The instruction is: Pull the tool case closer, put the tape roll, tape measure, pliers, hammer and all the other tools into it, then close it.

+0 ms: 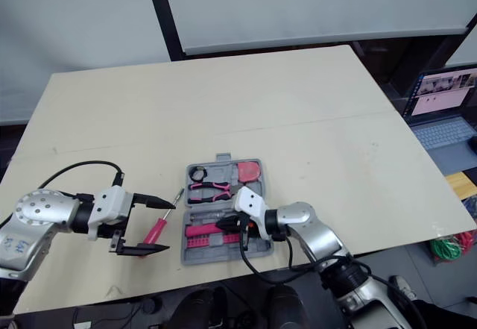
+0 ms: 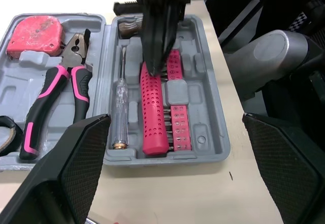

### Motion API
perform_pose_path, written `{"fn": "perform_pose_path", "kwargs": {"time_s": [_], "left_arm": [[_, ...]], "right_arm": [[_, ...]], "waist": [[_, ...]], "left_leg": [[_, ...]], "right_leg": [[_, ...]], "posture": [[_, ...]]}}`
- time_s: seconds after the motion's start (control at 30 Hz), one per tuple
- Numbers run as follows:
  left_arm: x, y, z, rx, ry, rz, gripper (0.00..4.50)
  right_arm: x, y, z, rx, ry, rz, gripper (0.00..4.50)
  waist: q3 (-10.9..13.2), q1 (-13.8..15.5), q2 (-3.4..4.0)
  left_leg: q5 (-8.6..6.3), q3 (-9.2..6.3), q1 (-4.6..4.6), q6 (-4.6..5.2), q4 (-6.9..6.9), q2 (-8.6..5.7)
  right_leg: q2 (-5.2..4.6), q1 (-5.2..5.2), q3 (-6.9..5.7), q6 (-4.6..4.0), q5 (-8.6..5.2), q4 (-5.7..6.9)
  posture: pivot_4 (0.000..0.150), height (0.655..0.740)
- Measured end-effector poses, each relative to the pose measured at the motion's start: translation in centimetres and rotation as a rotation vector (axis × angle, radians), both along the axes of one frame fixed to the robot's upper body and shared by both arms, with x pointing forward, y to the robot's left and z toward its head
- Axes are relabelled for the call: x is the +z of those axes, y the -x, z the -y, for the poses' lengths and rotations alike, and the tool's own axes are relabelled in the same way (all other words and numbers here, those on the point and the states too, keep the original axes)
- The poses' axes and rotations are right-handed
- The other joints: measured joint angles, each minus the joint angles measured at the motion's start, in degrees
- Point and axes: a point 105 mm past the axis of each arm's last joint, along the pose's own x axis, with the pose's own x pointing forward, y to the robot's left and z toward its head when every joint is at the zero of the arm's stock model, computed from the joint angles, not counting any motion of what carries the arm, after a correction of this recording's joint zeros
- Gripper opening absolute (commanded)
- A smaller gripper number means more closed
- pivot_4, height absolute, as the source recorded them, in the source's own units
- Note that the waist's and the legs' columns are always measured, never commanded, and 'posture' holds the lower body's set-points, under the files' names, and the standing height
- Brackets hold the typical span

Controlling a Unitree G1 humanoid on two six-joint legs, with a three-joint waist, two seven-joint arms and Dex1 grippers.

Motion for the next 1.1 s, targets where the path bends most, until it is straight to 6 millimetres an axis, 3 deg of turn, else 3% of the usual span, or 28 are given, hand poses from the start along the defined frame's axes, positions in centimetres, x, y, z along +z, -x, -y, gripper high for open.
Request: {"fn": "perform_pose_path", "kwargs": {"time_s": [0.4, 0.73, 1.1], "left_arm": [[0.0, 0.0, 0.0, -0.008, -0.001, 0.005, 4.50], [0.1, 0.0, 0.1, -0.015, -0.001, 0.013, 4.50], [0.2, -0.1, 0.1, -0.014, 0.002, 0.018, 4.50]], "right_arm": [[-0.5, -0.2, 0.3, -0.016, 0.054, -0.007, 0.02], [0.3, -0.5, 0.4, -0.037, 0.025, -0.010, 0.02], [-1.1, -0.7, -0.1, -0.028, 0.197, 0.018, 0.02]], "waist": [[0.0, 0.6, 0.00], [0.0, 0.7, 0.00], [-0.4, 0.6, -0.17]], "left_leg": [[-0.01, 0.00, 0.01, 0.01, 0.01, 0.00], [-0.02, 0.00, 0.01, 0.01, 0.00, 0.00], [-0.08, 0.01, 0.35, 0.11, -0.07, 0.02]], "right_leg": [[0.00, -0.01, 0.02, 0.00, 0.00, -0.05], [0.00, -0.01, 0.02, 0.00, 0.00, -0.04], [0.00, 0.18, 0.04, -0.06, -0.03, 0.00]], "posture": [[0.150, 0.7278], [0.150, 0.7278], [0.150, 0.7278]]}}
